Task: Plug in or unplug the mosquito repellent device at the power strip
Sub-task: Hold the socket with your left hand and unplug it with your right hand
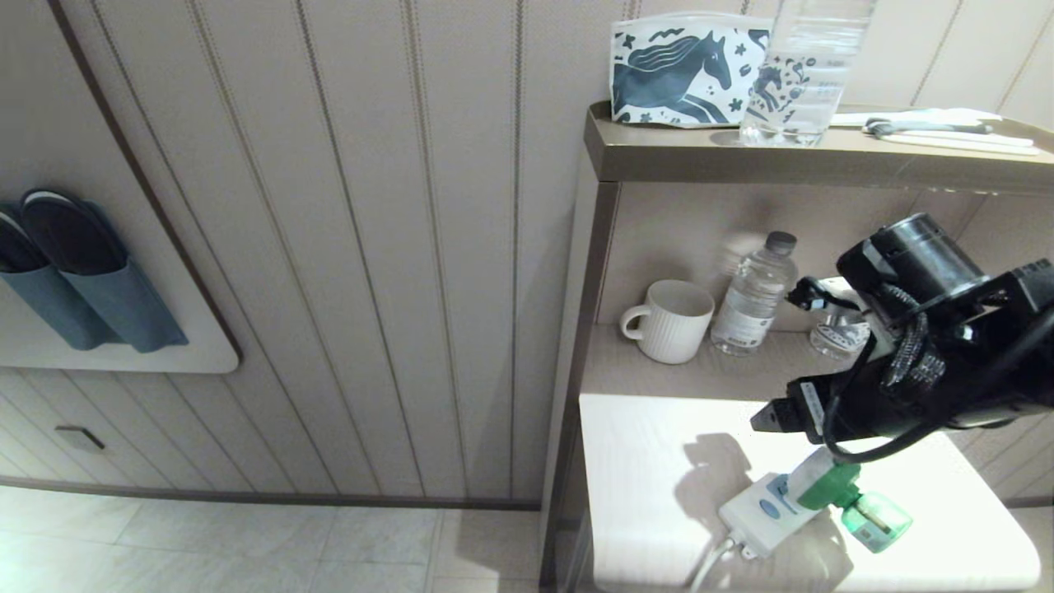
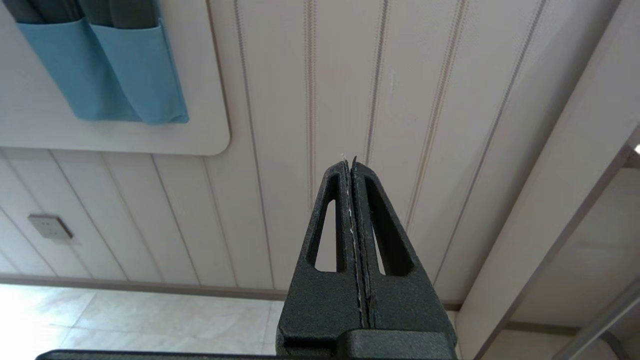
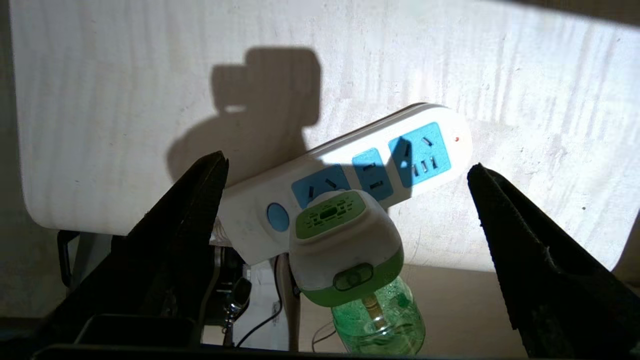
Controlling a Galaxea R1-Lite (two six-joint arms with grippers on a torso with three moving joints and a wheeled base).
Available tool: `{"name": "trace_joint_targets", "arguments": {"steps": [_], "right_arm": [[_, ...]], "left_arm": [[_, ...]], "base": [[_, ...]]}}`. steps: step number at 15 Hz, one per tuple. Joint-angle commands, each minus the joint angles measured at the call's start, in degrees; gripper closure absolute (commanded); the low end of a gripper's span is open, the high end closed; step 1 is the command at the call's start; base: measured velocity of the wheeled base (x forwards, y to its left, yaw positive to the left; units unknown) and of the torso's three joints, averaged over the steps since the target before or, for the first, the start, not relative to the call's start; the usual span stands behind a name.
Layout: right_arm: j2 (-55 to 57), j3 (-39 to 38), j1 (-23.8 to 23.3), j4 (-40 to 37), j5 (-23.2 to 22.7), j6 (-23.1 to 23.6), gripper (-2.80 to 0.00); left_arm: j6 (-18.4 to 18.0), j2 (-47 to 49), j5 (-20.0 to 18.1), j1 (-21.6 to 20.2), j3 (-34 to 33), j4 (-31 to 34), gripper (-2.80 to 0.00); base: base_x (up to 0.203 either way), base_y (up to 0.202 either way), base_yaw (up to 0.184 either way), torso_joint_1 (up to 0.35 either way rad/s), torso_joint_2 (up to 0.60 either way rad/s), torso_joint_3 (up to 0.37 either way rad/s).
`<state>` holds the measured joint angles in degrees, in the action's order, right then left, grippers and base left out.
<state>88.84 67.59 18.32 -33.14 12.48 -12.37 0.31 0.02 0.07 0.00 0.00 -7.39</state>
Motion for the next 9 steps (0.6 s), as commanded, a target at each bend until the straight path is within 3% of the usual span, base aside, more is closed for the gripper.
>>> {"name": "trace_joint_targets", "arguments": {"steps": [1,9], "right_arm": [[-1.52,2.02,0.15,-1.13,0.19,0.25,-2.8],[-6.9,4.69,0.55,-4.03,1.15,0.8,-2.8]], "left_arm": [[0.05,-0.02,0.01,0.0,0.0,-0.08,0.0],[0.05,-0.02,0.01,0.0,0.0,-0.08,0.0]], "base": [[0.0,0.0,0.0,0.0,0.0,0.0],[0.0,0.0,0.0,0.0,0.0,0.0]]}}
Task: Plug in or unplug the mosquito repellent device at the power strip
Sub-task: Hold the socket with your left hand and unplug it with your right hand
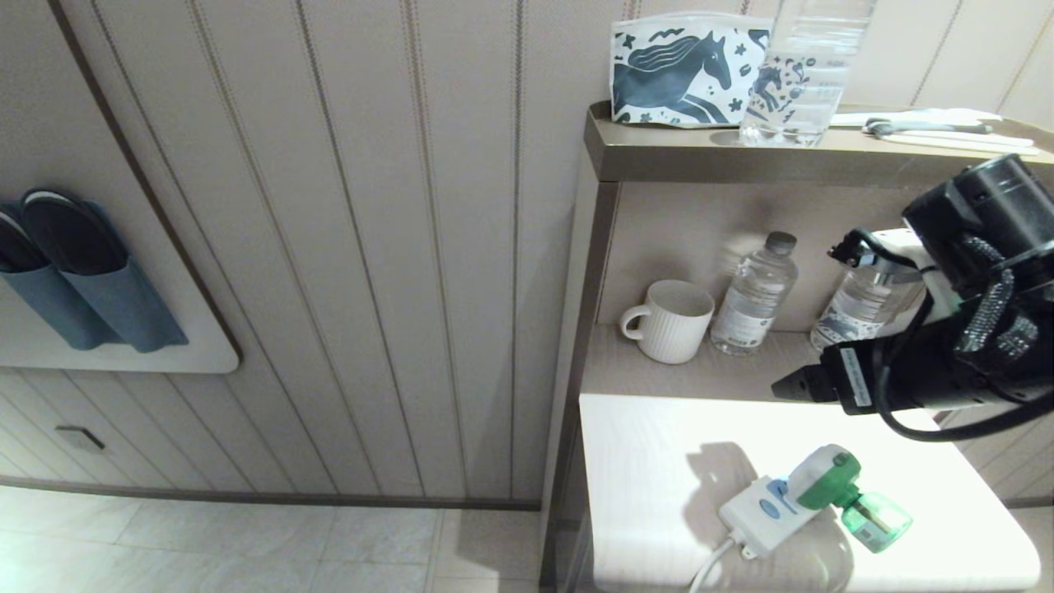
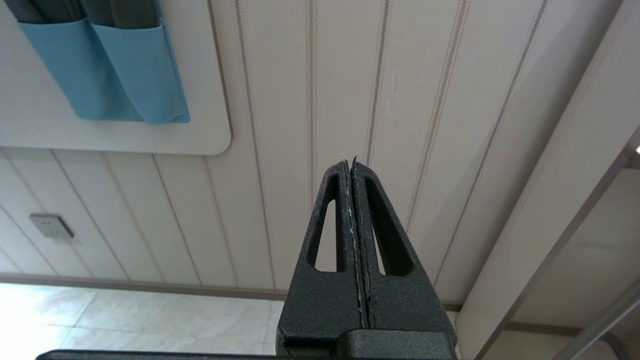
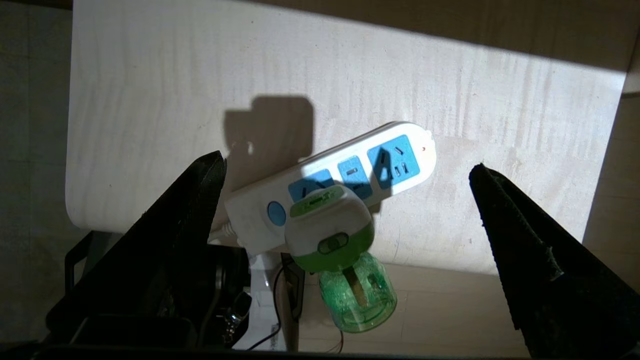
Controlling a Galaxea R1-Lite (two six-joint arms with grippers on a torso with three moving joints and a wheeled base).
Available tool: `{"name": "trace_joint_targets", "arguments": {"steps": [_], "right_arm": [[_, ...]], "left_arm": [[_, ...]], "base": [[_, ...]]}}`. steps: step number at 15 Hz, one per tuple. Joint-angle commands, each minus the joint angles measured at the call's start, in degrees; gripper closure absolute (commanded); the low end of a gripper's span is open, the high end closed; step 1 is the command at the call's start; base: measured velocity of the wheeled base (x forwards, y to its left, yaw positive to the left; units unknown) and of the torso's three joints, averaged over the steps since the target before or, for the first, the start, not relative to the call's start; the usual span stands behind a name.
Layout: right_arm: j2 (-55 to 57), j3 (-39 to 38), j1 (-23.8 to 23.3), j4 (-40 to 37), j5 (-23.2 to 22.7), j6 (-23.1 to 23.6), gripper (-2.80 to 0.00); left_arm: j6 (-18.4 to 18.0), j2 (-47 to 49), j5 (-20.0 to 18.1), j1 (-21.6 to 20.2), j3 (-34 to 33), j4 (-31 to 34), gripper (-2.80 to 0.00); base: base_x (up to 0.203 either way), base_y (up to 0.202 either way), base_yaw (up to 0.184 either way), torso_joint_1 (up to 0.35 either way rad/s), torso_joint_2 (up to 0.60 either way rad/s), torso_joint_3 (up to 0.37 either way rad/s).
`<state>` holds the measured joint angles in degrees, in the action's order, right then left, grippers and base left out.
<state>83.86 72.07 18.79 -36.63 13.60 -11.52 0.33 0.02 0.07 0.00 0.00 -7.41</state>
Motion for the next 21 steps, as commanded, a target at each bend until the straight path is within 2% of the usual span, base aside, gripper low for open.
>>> {"name": "trace_joint_targets", "arguments": {"steps": [1,2,10,12,15,17,21], "right_arm": [[-2.73,0.1,0.11,-0.97,0.02,-0.08,-2.8],[-3.0,0.0,0.11,-0.99,0.02,-0.08,0.0],[-11.0,2.81,1.25,-3.54,0.02,0.09,0.0],[-13.65,3.66,1.92,-6.14,0.02,0.07,0.0],[-23.55,3.67,2.53,-12.11,0.01,0.16,0.0],[-27.85,2.91,2.09,-16.0,0.03,0.74,0.0],[-37.14,-4.81,2.25,-13.5,1.02,2.49,0.0]], "left_arm": [[0.02,-0.02,0.01,0.0,0.0,-0.06,0.0],[0.02,-0.02,0.01,0.0,0.0,-0.06,0.0],[0.02,-0.02,0.01,0.0,0.0,-0.06,0.0],[0.02,-0.02,0.01,0.0,0.0,-0.06,0.0],[0.02,-0.02,0.01,0.0,0.0,-0.06,0.0],[0.02,-0.02,0.01,0.0,0.0,-0.06,0.0],[0.02,-0.02,0.01,0.0,0.0,-0.06,0.0]], "base": [[0.0,0.0,0.0,0.0,0.0,0.0],[0.0,0.0,0.0,0.0,0.0,0.0],[0.0,0.0,0.0,0.0,0.0,0.0],[0.0,0.0,0.0,0.0,0.0,0.0],[0.0,0.0,0.0,0.0,0.0,0.0],[0.0,0.0,0.0,0.0,0.0,0.0],[0.0,0.0,0.0,0.0,0.0,0.0]]}}
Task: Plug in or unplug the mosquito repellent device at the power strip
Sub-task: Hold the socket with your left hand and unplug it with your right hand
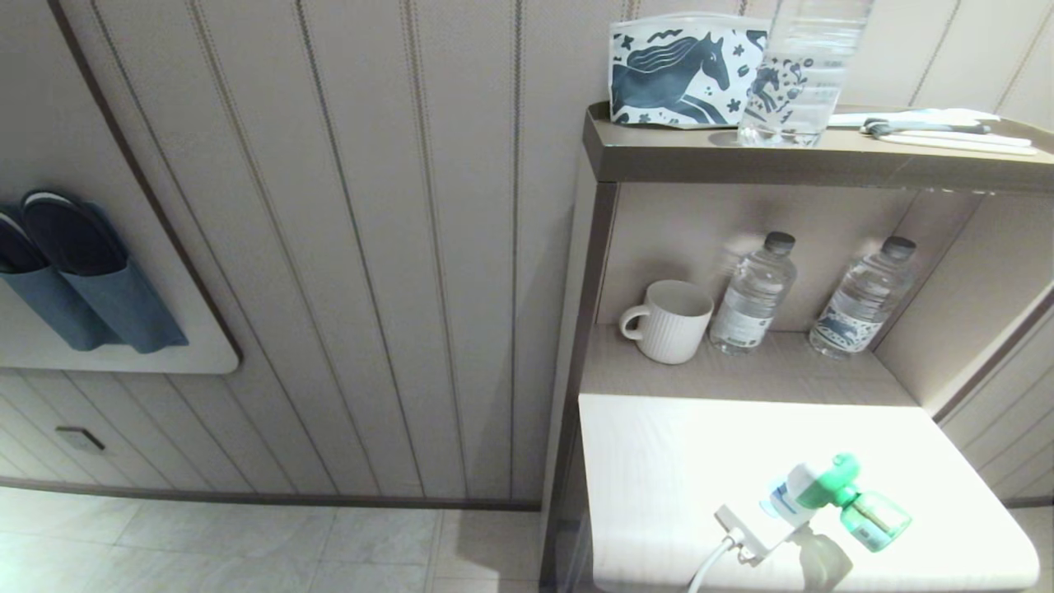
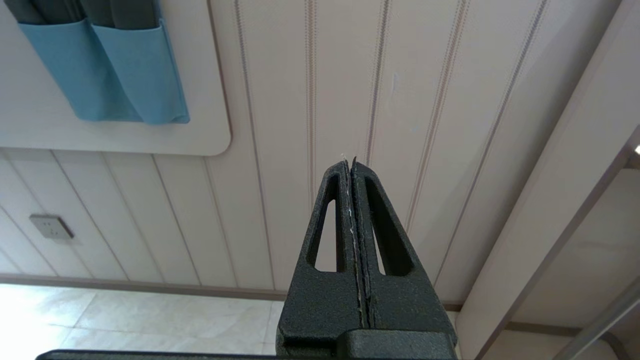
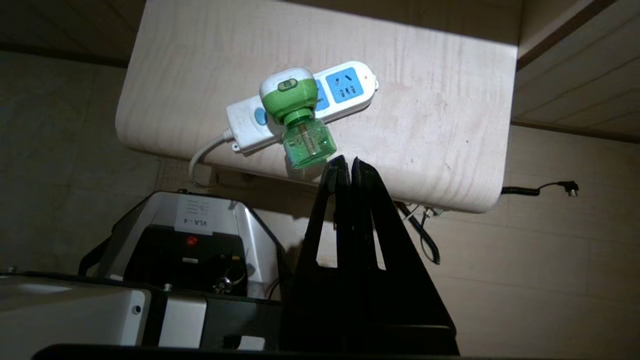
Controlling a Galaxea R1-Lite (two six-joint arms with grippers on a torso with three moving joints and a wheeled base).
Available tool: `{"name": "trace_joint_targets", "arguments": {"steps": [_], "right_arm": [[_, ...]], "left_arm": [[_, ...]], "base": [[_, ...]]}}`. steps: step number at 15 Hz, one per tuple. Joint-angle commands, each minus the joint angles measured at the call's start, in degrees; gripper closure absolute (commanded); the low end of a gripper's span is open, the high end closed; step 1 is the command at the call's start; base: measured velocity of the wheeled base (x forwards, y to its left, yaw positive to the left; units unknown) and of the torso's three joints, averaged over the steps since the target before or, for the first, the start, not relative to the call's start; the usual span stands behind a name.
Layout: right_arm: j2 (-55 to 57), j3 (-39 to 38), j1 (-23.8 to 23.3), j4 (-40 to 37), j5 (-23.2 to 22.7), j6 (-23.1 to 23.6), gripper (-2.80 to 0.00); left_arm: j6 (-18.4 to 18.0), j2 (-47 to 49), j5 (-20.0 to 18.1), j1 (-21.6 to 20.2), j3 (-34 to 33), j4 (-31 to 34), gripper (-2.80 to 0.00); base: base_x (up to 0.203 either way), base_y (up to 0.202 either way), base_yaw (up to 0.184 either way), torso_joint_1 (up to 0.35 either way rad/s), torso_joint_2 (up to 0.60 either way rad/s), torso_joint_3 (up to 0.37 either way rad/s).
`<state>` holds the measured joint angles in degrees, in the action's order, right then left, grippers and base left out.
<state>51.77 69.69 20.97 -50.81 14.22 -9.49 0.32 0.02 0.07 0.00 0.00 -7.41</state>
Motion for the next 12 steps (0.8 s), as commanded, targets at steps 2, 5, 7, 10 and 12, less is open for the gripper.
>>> {"name": "trace_joint_targets", "arguments": {"steps": [2,5,7,10,12], "right_arm": [[-10.8,-8.31,-0.88,7.22,1.73,3.48,0.0],[-11.05,-17.07,-4.1,30.11,2.56,7.5,0.0],[-14.02,-20.8,-5.03,31.61,1.74,7.54,0.0],[-25.73,-30.71,-6.86,31.23,-1.1,7.63,0.0],[-34.09,-38.23,-8.26,30.93,-2.18,7.5,0.0]], "left_arm": [[0.03,-0.02,0.01,0.0,0.0,-0.06,0.0],[0.03,-0.02,0.01,0.0,0.0,-0.06,0.0],[0.03,-0.02,0.01,0.0,0.0,-0.06,0.0],[0.03,-0.02,0.01,0.0,0.0,-0.06,0.0],[0.03,-0.02,0.01,0.0,0.0,-0.06,0.0]], "base": [[0.0,0.0,0.0,0.0,0.0,0.0],[0.0,0.0,0.0,0.0,0.0,0.0],[0.0,0.0,0.0,0.0,0.0,0.0],[0.0,0.0,0.0,0.0,0.0,0.0],[0.0,0.0,0.0,0.0,0.0,0.0]]}}
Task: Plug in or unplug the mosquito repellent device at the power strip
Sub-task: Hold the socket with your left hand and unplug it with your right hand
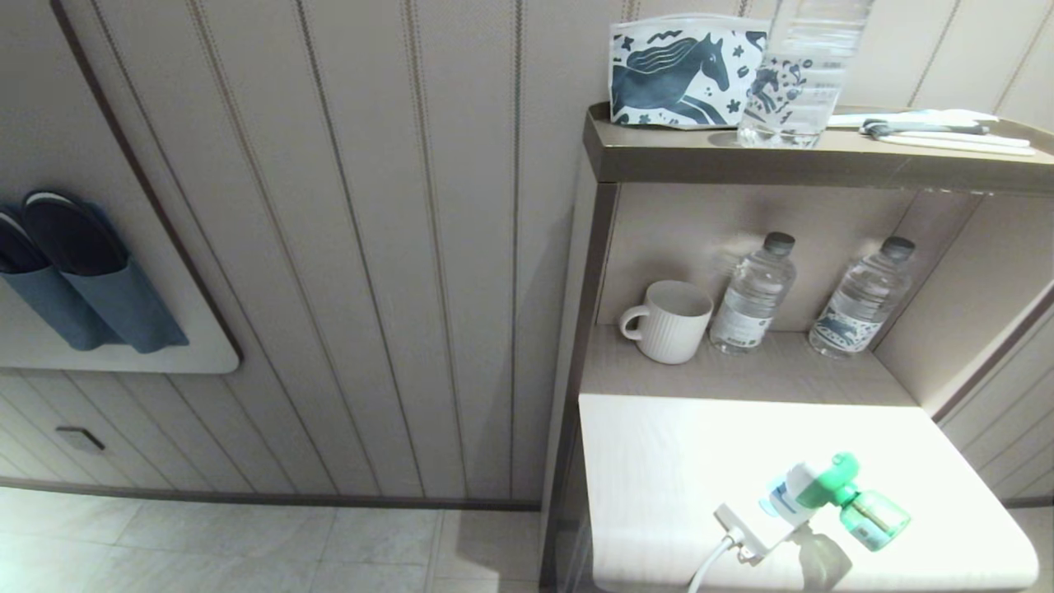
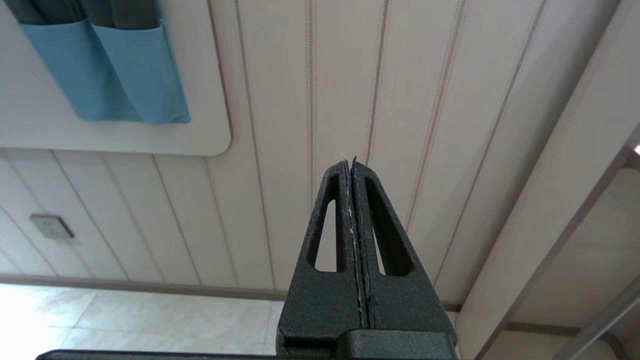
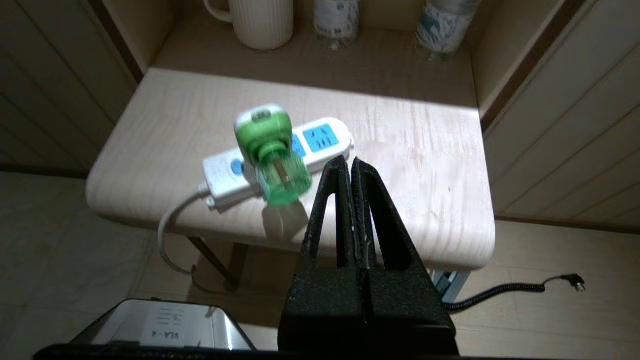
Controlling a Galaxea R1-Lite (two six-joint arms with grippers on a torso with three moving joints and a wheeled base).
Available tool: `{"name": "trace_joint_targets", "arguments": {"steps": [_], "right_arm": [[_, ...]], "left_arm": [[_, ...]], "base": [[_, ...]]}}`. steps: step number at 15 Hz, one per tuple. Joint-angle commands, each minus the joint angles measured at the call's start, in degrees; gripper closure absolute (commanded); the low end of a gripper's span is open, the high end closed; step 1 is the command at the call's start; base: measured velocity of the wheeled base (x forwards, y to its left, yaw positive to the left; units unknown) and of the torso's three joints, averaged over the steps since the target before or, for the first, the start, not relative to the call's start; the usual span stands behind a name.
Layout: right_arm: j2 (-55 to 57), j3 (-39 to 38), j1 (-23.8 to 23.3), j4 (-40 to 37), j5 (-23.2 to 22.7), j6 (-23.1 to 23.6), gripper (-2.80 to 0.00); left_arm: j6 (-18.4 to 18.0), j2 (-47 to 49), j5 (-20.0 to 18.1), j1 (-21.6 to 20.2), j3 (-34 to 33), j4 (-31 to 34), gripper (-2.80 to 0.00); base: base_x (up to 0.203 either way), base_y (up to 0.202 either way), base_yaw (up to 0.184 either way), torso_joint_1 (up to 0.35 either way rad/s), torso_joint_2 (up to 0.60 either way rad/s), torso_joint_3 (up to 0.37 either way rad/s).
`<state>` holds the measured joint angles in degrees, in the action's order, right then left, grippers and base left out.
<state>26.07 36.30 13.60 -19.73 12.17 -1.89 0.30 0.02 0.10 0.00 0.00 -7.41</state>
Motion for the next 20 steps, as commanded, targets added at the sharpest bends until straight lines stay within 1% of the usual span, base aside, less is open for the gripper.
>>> {"name": "trace_joint_targets", "arguments": {"steps": [1,2,3,4,6,7,8,9,10,12,15,16,17,18,20], "right_arm": [[-10.47,-8.91,-1.37,-0.15,-0.24,-0.4,0.0],[-10.6,-11.12,-1.85,-0.14,-0.35,-0.71,0.0],[-10.41,-11.72,-1.97,0.43,-0.35,-0.72,0.0],[-10.38,-14.3,-1.93,2.04,-0.02,-0.43,0.0],[-10.4,-21.76,-2.08,7.06,2.7,1.34,0.0],[-10.32,-23.2,-3.63,8.58,2.79,2.38,0.0],[-10.2,-23.87,-6.55,9.11,0.65,3.02,0.0],[-10.02,-24.5,-9.08,9.57,-4.01,3.5,0.0],[-10.27,-25.71,-10.53,10.06,-6.49,4.21,0.0],[-15.86,-31.23,-12.23,13.33,-9.19,6.92,0.0],[-25.24,-33.54,-13.05,16.82,-10.83,8.06,0.0],[-26.07,-34.03,-13.18,17.52,-11.17,7.58,0.0],[-25.88,-35.29,-13.28,17.82,-11.41,4.9,0.0],[-25.72,-36.3,-13.34,18.24,-11.55,3.29,0.0],[-25.63,-36.3,-13.34,19.29,-11.38,3.03,0.0]], "left_arm": [[0.05,-0.02,-0.01,0.0,0.0,-0.06,0.0],[0.05,-0.02,-0.01,0.0,0.0,-0.06,0.0],[0.05,-0.02,-0.01,0.0,0.0,-0.06,0.0],[0.05,-0.02,-0.01,0.0,0.0,-0.06,0.0],[0.05,-0.02,-0.01,0.0,0.0,-0.06,0.0],[0.05,-0.02,-0.01,0.0,0.0,-0.06,0.0],[0.05,-0.02,-0.01,0.0,0.0,-0.06,0.0],[0.05,-0.02,-0.01,0.0,0.0,-0.06,0.0],[0.05,-0.02,-0.01,0.0,0.0,-0.06,0.0],[0.05,-0.02,-0.01,0.0,0.0,-0.06,0.0],[0.05,-0.02,-0.01,0.0,0.0,-0.06,0.0],[0.05,-0.02,-0.01,0.0,0.0,-0.06,0.0],[0.05,-0.02,-0.01,0.0,0.0,-0.06,0.0],[0.05,-0.02,-0.01,0.0,0.0,-0.06,0.0],[0.05,-0.02,-0.01,0.0,0.0,-0.06,0.0]], "base": [[0.0,0.0,0.0,0.0,0.0,0.0],[0.0,0.0,0.0,0.0,0.0,0.0],[0.0,0.0,0.0,0.0,0.0,0.0],[0.0,0.0,0.0,0.0,0.0,0.0],[0.0,0.0,0.0,0.0,0.0,0.0],[0.0,0.0,0.0,0.0,0.0,0.0],[0.0,0.0,0.0,0.0,0.0,0.0],[0.0,0.0,0.0,0.0,0.0,0.0],[0.0,0.0,0.0,0.0,0.0,0.0],[0.0,0.0,0.0,0.0,0.0,0.0],[0.0,0.0,0.0,0.0,0.0,0.0],[0.0,0.0,0.0,0.0,0.0,0.0],[0.0,0.0,0.0,0.0,0.0,0.0],[0.0,0.0,0.0,0.0,0.0,0.0],[0.0,0.0,0.0,0.0,0.0,0.0]]}}
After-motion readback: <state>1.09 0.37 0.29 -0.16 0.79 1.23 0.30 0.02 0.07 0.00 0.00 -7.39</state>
